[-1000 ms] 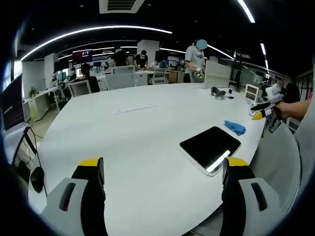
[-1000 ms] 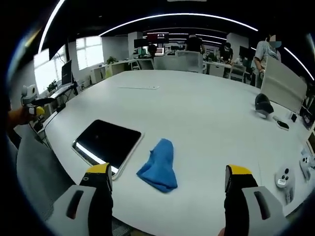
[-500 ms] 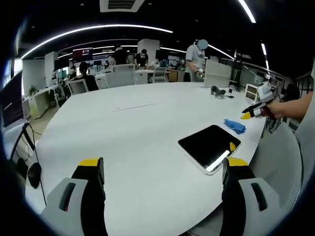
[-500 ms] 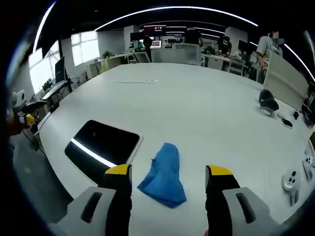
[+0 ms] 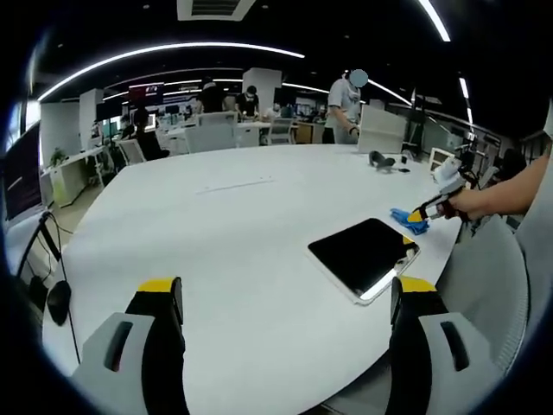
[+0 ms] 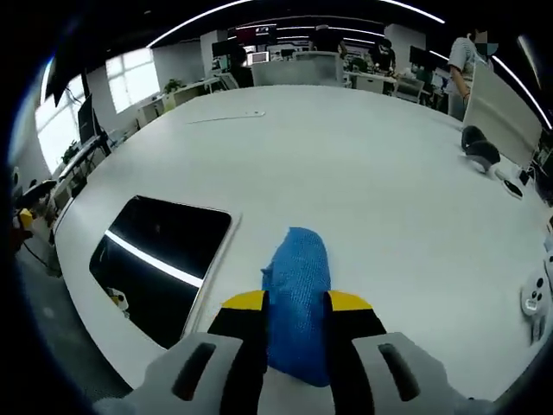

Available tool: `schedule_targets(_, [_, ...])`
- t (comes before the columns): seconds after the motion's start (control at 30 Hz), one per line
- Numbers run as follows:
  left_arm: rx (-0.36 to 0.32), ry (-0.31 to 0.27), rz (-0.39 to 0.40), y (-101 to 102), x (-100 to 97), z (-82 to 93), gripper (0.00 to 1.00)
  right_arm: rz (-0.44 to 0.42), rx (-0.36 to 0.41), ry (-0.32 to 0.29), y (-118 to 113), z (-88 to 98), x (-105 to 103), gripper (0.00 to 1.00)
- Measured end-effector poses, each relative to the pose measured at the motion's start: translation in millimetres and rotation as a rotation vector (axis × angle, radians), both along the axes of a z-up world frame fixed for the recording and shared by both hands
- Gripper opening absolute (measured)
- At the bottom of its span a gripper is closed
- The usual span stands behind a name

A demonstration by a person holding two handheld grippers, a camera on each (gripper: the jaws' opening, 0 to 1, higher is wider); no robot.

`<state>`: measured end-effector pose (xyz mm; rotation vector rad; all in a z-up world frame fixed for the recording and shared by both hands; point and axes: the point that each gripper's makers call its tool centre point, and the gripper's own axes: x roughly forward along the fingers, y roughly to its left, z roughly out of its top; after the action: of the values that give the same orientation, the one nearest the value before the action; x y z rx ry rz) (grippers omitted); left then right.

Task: Wipe the mirror surface with the cleaning cloth until all visible marks leave the cleaned area.

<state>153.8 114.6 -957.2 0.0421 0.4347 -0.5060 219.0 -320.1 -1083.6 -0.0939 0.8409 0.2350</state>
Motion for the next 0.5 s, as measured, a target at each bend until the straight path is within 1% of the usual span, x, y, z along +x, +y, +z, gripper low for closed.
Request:
schedule_targets(0.1, [0.000,0.004,-0.003,-0.9,-1.0,-2.2,0.99,-0.003,-0.037,0.036,-4.0,-9.6,-2.3,0.20])
schedule_targets(0.2, [0.000,0.005,-0.007,-2.4,-1.6,-3.5,0.99,-0.006,-0.032,0.033,-3.0,-7.2,-2.2,0.20])
schedule_targets(0.23, [-0.001,0.006,-0.008,-3.3,-2.1,-4.2,0.99,-0.006,-0.039,0.032,-3.1,-7.4,-0.7,0.18])
schedule_targets(0.27, [0.000,0.007,-0.010,-4.0,-2.3,-5.0,0.99,-0.001,-0.043,0.030,-3.1,-7.4,0.2,0.12])
schedule_targets(0.3, [0.002,0.008,-0.013,-4.7,-2.6,-6.7,0.99,0.016,-0.066,0.012,-2.1,-7.2,1.6,0.07])
schedule_targets(0.5, [0.006,0.007,-0.017,-6.1,-2.5,-6.7,0.99,-0.013,-0.046,0.033,-3.9,-8.3,1.9,0.05])
